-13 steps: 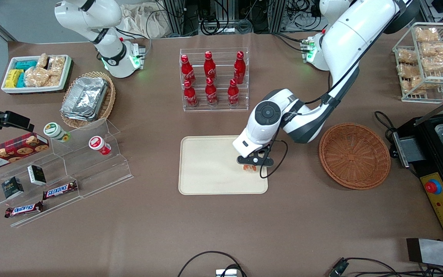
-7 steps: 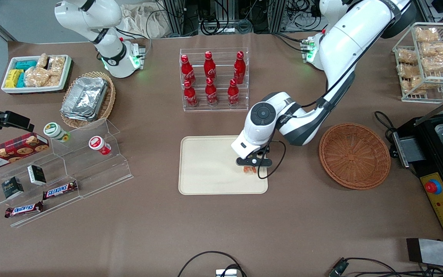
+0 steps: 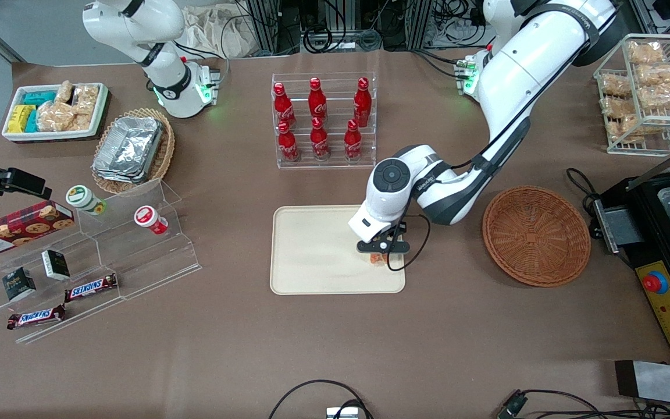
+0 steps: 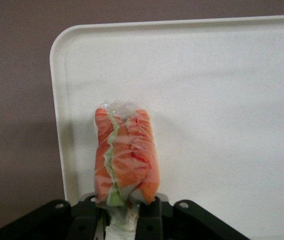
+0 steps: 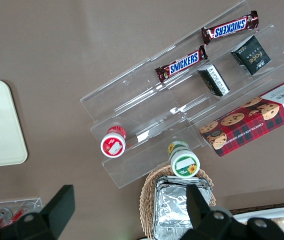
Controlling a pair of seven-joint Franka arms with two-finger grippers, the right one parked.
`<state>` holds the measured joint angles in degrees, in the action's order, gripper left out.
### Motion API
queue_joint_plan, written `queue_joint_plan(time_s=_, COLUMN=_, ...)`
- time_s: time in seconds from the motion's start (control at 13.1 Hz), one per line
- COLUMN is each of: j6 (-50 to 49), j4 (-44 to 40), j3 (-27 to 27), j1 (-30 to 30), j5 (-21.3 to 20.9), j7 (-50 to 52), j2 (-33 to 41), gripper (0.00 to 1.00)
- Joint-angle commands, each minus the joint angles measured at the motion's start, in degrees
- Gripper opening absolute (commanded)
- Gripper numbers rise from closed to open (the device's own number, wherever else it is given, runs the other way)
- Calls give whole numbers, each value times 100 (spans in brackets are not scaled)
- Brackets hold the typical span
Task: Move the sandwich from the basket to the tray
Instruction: 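Lower the sandwich onto the tray and open the left gripper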
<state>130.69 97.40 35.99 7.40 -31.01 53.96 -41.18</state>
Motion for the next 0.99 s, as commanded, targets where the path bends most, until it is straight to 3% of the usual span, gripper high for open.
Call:
queue_joint_plan(time_s=0.0, j6=0, j4=-186, j3=-22, j1=104, j5=-142, j7=159, j2=-83, gripper=84)
queue_joint_plan(time_s=0.15, j6=-17, j4=-248, j3=-22, j1=60, j5=-116, j7=115, j2=-83, gripper=97)
queue_joint_plan(time_s=0.92, j6=-333, j4=-283, j3=13, j1=-159, j5=-54, j7=98, j2=171, gripper=97)
